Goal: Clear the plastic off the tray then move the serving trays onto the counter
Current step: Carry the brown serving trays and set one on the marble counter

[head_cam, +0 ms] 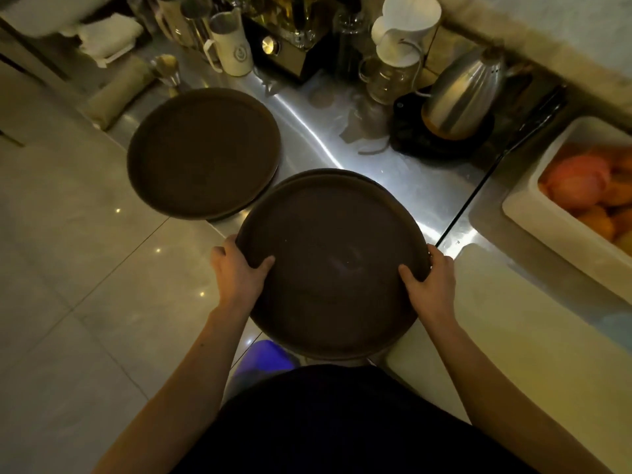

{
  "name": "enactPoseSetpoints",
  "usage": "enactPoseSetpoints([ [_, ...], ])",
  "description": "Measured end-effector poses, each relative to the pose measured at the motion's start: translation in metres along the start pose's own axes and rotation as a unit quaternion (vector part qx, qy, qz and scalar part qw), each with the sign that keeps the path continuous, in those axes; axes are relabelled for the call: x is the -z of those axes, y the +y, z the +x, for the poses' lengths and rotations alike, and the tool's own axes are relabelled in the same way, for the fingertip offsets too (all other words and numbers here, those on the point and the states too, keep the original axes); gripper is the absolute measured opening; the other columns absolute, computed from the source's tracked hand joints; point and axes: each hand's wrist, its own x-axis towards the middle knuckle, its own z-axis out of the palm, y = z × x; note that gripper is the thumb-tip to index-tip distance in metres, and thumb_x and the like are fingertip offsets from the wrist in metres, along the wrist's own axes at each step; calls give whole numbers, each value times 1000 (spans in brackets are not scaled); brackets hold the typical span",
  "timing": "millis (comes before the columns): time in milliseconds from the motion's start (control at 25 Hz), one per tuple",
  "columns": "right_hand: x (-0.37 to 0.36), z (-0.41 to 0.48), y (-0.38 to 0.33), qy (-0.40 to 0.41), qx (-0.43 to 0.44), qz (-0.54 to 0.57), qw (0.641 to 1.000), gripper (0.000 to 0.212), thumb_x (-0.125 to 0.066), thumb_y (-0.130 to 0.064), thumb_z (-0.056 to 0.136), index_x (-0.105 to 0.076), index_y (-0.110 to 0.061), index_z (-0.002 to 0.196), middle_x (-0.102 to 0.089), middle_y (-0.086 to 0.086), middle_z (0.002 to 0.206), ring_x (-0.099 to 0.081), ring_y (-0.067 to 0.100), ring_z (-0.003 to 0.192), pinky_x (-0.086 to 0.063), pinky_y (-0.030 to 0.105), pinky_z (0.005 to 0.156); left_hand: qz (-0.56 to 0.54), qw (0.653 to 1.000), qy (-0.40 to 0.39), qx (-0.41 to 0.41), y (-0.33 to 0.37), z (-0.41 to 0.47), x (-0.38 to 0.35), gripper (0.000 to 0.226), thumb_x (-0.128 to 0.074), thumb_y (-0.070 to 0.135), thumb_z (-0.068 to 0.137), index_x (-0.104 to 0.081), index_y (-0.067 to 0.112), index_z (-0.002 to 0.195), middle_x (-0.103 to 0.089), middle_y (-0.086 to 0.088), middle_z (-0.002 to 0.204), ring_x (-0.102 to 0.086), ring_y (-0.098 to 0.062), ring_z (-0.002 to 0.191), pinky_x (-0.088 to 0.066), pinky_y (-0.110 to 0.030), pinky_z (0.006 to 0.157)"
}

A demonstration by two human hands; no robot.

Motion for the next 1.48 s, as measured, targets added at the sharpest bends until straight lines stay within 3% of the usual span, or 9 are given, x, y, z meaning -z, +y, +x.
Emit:
enactPoseSetpoints([
  [400,-16,19,-1,-13,-39,-66,997,62,-63,-37,89,-37,-18,142,-44,11,134,-53,32,116,-47,43,94,21,998,-50,9,9,29,-20,80,-77,25,80,-31,10,144,-32,-19,144,-35,-37,134,-37,-47,108],
  [960,-27,23,-3,-19,-64,-113,991,62,-62,-35,90,-35,-18,143,-43,12,132,-54,33,115,-51,46,93,121,991,-49,3,13,33,-25,71,-70,24,85,-30,7,142,-32,-24,140,-29,-41,131,-37,-48,105],
  [1200,-34,31,-3,-11,-69,-135,988,63,-63,-32,90,-34,-18,144,-44,15,137,-44,36,125,-42,49,102,119,991,-53,19,10,30,-28,69,-73,21,83,-34,8,138,-23,-21,143,-28,-42,132,-39,-50,104],
  [1360,-36,33,-6,-18,-72,-159,985,65,-64,-34,89,-32,-19,144,-42,15,135,-42,35,125,-43,47,101,185,981,-50,14,10,39,-23,68,-74,29,82,-40,4,135,-38,-22,137,-35,-39,129,-39,-48,104],
  [1480,-36,32,-9,-17,-68,-172,983,65,-64,-34,89,-33,-18,144,-42,16,133,-43,35,123,-44,47,99,176,983,-55,18,13,43,-21,65,-74,28,82,-42,3,133,-36,-21,138,-34,-38,130,-40,-47,103],
])
